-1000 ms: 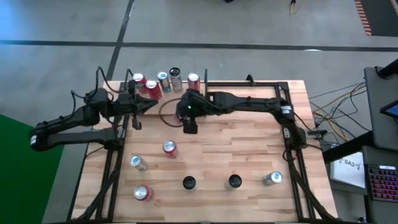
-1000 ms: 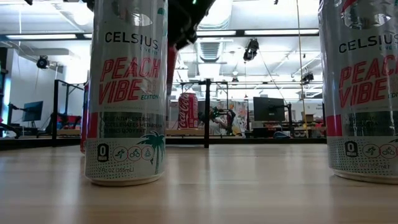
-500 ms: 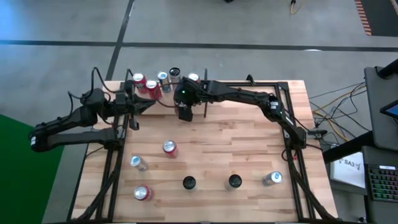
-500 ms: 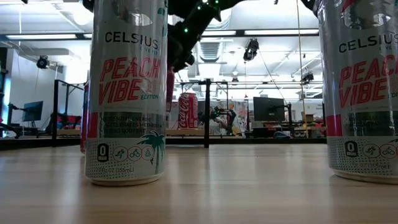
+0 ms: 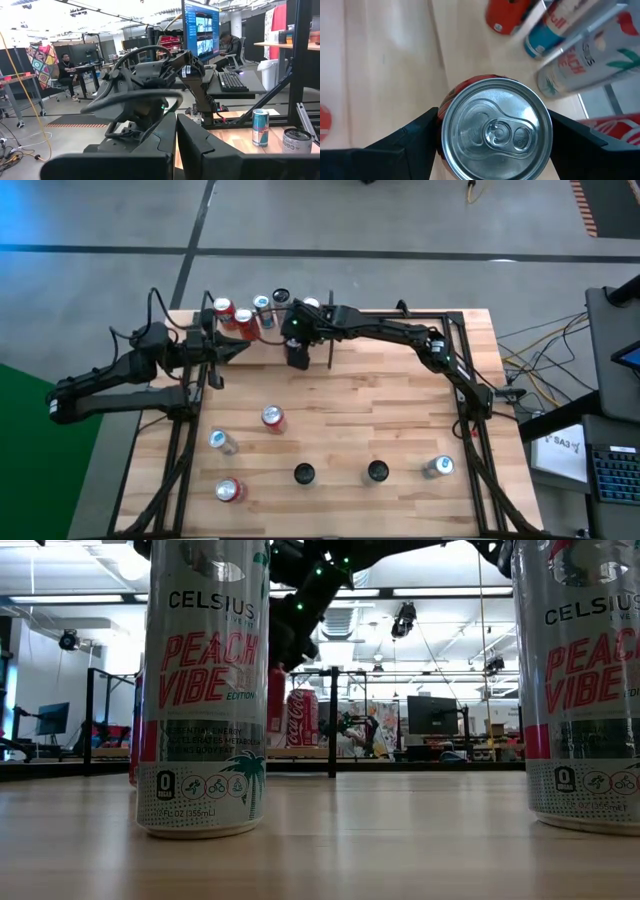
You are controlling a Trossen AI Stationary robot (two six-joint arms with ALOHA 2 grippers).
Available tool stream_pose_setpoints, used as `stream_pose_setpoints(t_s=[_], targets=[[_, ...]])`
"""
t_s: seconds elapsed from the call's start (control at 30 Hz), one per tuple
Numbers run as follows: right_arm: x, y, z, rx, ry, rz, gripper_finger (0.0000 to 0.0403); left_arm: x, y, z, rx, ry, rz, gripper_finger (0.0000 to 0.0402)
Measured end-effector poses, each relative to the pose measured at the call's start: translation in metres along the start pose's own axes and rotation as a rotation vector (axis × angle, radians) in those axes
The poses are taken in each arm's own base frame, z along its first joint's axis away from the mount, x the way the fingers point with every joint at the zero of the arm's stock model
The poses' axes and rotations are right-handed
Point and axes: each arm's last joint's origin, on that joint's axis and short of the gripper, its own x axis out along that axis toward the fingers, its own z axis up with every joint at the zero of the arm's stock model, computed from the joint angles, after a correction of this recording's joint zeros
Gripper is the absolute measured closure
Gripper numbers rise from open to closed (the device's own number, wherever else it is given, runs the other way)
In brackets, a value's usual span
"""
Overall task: Place canned beverage on shelf
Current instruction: Put the red black soda can on the shelf aligned with the other red black soda can
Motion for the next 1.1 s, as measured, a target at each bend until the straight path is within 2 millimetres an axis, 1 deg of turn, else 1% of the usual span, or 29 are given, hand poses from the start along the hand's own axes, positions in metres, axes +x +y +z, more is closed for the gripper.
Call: stream_pose_setpoints(t_s=[0.37, 0.53, 0.83, 1.1], targets=[[0.002, -0.003, -0.001, -0.017, 0.003, -0.006, 0.0110, 0.000, 0.000, 0.000, 0.000, 0.000, 0.000, 0.0402], [0.010, -0.002, -0.005, -0.037, 0.026, -0.001, 0.0110, 0.000, 0.000, 0.000, 0.000, 0.000, 0.000, 0.0402], [0.015, -0.003, -0.006, -0.040, 0.029, -0.005, 0.0110, 0.000, 0.000, 0.000, 0.000, 0.000, 0.000, 0.0402], [0.016, -0.003, -0.006, -0.044, 0.032, -0.004, 0.0090, 0.000, 0.000, 0.000, 0.000, 0.000, 0.000, 0.0402]])
